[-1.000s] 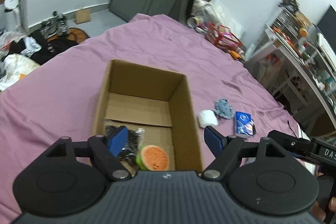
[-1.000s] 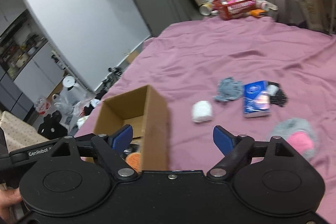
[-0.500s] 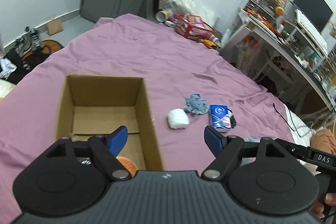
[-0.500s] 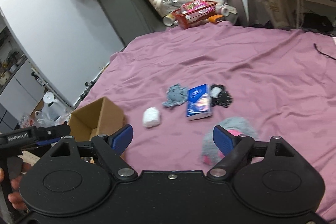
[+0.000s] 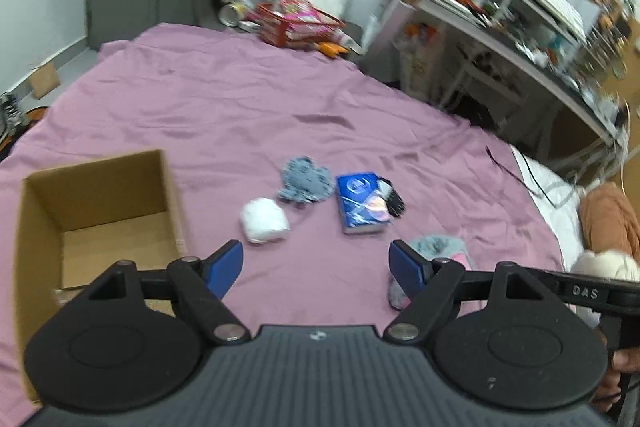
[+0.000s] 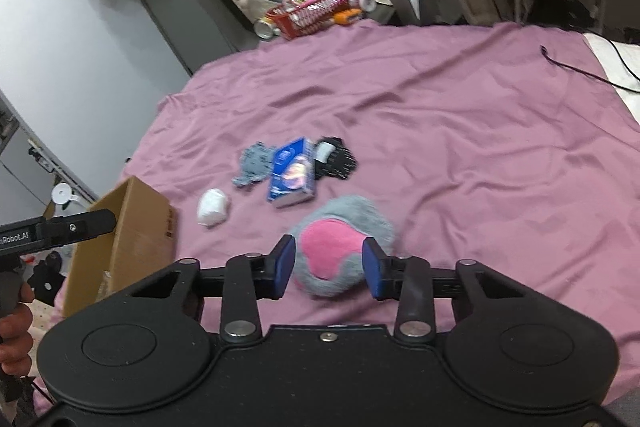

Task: Organize soft objects
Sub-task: 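Close both grippers on the grey fluffy plush with the pink patch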

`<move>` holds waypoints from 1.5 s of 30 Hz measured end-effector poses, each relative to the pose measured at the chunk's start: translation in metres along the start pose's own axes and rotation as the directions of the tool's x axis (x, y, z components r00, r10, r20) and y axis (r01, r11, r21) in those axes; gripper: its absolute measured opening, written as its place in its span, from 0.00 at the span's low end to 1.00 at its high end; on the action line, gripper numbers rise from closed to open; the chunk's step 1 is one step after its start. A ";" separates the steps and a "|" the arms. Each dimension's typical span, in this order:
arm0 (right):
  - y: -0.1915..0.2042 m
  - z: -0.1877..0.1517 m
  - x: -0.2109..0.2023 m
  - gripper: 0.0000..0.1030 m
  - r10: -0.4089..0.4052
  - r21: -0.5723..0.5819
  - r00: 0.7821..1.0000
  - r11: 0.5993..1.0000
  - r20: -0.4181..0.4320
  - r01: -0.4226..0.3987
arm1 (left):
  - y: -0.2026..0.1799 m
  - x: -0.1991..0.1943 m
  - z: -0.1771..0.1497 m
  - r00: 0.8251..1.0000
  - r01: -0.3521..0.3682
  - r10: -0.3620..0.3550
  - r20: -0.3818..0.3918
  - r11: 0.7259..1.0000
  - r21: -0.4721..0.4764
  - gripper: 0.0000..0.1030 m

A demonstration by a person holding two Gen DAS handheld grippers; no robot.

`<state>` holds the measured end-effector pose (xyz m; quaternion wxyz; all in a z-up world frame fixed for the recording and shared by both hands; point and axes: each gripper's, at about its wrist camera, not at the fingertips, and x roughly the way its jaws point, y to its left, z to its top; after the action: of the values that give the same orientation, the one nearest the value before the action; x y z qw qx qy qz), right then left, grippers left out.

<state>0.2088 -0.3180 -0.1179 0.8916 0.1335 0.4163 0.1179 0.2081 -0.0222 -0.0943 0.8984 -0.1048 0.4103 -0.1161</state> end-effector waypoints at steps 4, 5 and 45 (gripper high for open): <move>-0.012 -0.003 0.007 0.35 -0.029 0.017 0.999 0.999 -0.016 0.029 | -0.017 0.016 -0.002 0.999 0.024 -0.023 -0.026 0.998 0.049 0.76; -0.015 -0.004 0.009 0.35 -0.032 0.025 0.999 0.999 -0.020 0.033 | -0.020 0.019 -0.003 0.999 0.030 -0.028 -0.031 0.998 0.056 0.76; -0.034 0.014 0.052 0.35 0.026 0.108 0.995 0.994 -0.099 -0.015 | -0.074 0.143 -0.018 0.945 0.209 -0.198 -0.260 0.978 0.017 0.52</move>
<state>0.2559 -0.3349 -0.1576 0.8600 0.1794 0.4647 0.1112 0.2760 -0.1362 -0.1865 0.8230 -0.1105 0.5075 -0.2300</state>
